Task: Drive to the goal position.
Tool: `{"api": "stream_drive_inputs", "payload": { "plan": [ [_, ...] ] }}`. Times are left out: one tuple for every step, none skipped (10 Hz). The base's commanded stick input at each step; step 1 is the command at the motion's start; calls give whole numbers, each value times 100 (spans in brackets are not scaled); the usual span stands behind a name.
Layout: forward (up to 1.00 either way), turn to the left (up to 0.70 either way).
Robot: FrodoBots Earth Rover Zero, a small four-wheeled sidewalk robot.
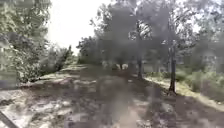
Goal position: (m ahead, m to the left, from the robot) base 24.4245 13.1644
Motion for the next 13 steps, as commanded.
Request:
{"api": "stream_drive_inputs", "payload": {
  "plan": [
    [85,33],
    [85,27],
    [85,8],
    [85,0],
    [85,0],
    [85,32],
    [85,34],
    [85,17],
    [85,0],
    [85,0],
    [85,0],
    [85,0],
    [85,0]
  ]
}}
